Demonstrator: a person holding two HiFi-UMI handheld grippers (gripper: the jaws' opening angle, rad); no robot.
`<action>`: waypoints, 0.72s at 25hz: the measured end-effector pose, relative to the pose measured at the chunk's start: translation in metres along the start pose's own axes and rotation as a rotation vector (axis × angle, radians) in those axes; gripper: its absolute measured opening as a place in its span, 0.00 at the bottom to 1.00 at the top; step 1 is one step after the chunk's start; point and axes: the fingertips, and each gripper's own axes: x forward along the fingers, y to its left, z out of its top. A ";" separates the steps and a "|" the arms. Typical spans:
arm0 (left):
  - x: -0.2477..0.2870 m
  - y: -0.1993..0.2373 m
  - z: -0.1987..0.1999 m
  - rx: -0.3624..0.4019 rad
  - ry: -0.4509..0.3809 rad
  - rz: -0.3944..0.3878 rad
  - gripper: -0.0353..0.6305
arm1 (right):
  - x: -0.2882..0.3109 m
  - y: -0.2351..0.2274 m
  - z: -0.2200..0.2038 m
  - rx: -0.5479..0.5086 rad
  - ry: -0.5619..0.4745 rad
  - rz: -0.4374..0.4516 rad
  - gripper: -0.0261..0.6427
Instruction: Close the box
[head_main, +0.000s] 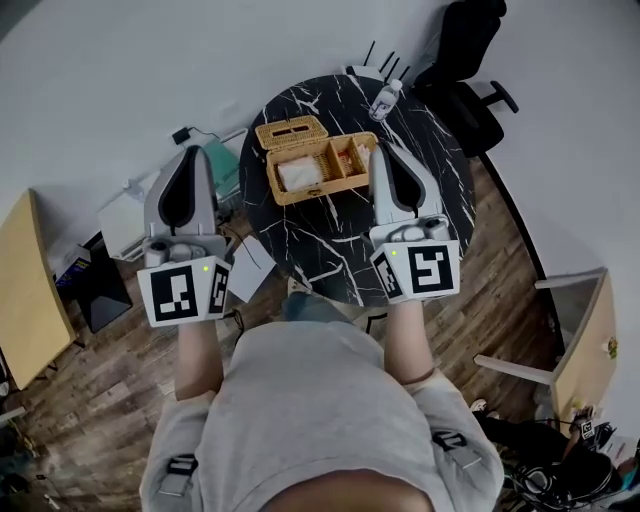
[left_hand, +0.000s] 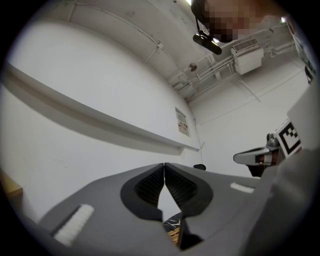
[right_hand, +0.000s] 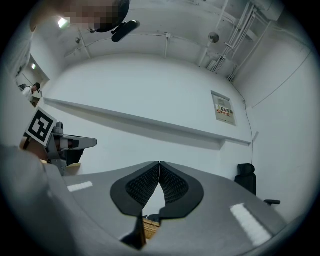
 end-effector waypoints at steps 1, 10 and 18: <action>0.006 0.002 0.000 0.003 -0.001 0.008 0.14 | 0.008 -0.004 0.000 -0.003 -0.004 0.007 0.05; 0.049 0.011 -0.019 0.013 0.032 0.055 0.14 | 0.069 -0.028 -0.013 -0.011 0.000 0.079 0.05; 0.068 0.009 -0.066 -0.014 0.136 0.075 0.14 | 0.096 -0.030 -0.070 0.029 0.112 0.135 0.05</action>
